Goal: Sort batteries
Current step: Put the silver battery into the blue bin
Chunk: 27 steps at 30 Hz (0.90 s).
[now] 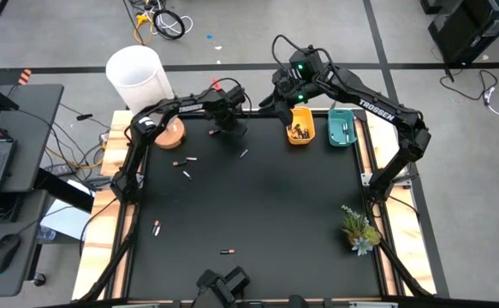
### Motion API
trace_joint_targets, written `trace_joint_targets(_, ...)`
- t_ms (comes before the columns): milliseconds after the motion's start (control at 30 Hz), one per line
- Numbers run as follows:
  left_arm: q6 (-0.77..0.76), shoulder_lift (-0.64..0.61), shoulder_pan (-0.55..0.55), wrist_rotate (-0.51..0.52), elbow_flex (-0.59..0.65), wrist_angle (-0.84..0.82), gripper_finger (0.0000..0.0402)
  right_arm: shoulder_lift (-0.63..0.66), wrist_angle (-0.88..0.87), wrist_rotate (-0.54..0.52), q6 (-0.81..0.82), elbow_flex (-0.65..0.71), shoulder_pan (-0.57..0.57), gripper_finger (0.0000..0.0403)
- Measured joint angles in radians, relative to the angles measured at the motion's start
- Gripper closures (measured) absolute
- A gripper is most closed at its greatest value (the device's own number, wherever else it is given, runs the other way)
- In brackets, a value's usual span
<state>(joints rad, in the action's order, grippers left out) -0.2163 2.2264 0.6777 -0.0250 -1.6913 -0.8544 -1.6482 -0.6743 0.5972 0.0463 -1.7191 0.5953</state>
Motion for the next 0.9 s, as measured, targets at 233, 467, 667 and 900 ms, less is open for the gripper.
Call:
trace_joint_targets(233,0.012,0.003,-0.024,-0.003,-0.025,-0.057,0.0375,0.000,0.000,0.000,0.000,0.000,0.002,0.0247)
trace_joint_targets(467,0.124,0.014,-0.040,-0.048,-0.159,-0.162,0.0399,0.002,-0.010,-0.001,-0.003,0.000,0.028,0.0247)
trace_joint_targets(667,0.134,0.011,-0.037,-0.084,-0.230,-0.195,0.0394,0.057,-0.078,-0.101,-0.044,0.000,0.068,0.0247)
trace_joint_targets(900,0.039,0.009,-0.086,-0.135,-0.283,-0.190,0.0337,0.113,-0.438,-0.173,-0.090,0.033,0.076,0.0247)
